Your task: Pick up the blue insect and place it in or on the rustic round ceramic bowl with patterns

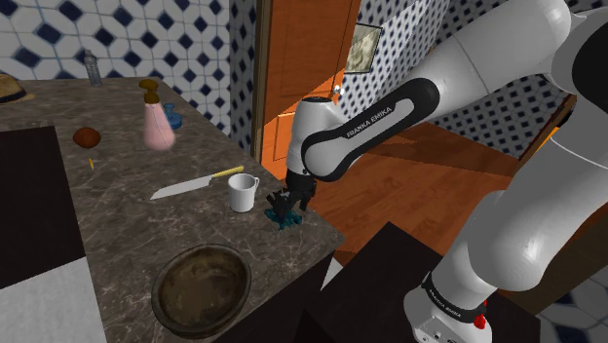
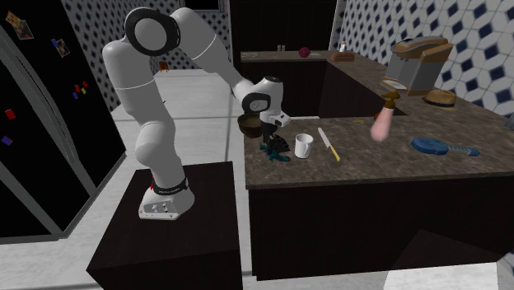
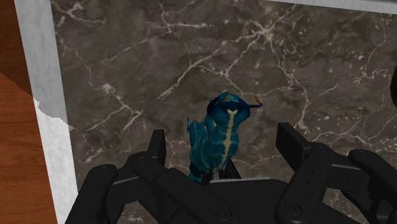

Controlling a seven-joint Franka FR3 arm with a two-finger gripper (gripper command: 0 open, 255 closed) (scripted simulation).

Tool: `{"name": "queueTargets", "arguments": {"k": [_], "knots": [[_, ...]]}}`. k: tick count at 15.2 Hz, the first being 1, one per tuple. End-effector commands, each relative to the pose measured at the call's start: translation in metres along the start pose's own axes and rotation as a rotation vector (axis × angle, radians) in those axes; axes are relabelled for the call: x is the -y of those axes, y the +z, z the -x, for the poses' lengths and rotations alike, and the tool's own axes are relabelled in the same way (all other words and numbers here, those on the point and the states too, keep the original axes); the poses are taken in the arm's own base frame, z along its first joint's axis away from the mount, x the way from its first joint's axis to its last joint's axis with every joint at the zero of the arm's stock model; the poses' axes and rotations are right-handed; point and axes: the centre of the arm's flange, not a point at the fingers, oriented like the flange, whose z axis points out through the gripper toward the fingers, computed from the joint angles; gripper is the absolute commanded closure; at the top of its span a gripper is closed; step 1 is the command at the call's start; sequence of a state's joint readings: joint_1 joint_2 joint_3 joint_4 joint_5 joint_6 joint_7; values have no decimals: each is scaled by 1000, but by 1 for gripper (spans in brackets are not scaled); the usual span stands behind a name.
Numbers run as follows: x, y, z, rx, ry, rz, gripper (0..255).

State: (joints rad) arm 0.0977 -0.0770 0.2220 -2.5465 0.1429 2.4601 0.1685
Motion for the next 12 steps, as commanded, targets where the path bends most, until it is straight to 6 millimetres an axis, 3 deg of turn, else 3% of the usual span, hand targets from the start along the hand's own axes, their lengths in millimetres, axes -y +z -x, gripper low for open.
{"name": "queueTargets", "arguments": {"k": [1,3,4,12], "knots": [[0,0,0,0,0,0,0],[0,0,0,0,0,0,0],[0,0,0,0,0,0,255],[0,0,0,0,0,0,255]]}}
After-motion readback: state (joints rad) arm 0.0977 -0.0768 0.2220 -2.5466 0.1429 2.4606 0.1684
